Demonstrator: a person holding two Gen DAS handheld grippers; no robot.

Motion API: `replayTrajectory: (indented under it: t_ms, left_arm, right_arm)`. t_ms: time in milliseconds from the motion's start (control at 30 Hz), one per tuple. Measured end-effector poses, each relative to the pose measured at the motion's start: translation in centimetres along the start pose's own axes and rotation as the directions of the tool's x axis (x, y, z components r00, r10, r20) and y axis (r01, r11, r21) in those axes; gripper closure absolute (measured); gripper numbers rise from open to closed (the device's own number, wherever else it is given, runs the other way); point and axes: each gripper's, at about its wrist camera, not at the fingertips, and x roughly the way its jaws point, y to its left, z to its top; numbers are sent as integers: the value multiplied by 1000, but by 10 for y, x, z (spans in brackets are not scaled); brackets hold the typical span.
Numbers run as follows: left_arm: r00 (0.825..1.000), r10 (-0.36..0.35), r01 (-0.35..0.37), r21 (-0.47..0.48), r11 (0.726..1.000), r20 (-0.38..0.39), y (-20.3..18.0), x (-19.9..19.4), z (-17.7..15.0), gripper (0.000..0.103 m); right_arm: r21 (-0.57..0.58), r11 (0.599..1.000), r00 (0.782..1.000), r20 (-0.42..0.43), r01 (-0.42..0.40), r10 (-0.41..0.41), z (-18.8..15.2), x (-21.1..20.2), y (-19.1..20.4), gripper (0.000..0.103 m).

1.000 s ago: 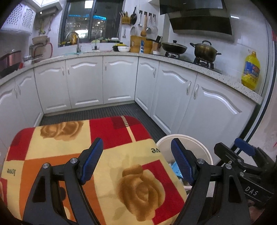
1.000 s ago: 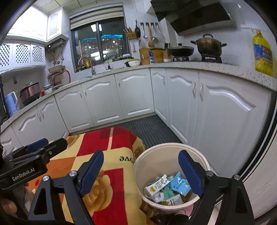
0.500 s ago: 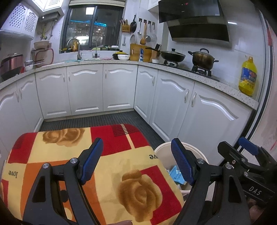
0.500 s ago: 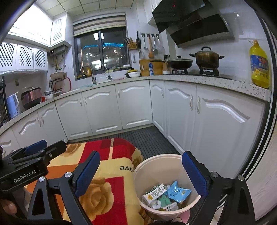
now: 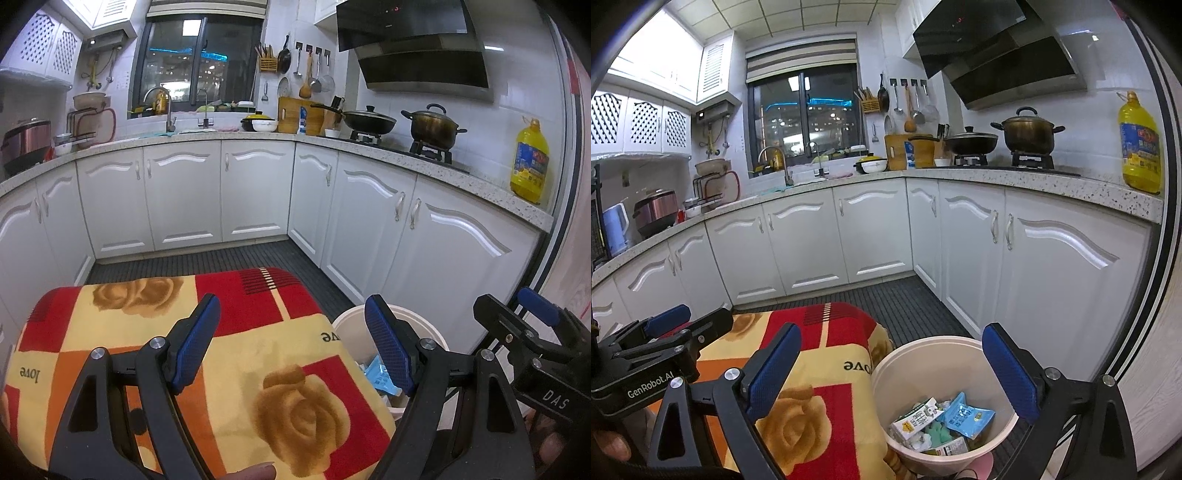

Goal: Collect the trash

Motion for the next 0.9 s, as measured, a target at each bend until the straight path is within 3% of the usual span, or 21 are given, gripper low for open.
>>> replayTrajectory:
  t_ms: [900]
  left_arm:
    - [1000,11,-11,16,1000,-13,-9,9,-7,23]
  right_arm:
    - [1,1000,1000,-15,19,-19,-2,10,-3,5]
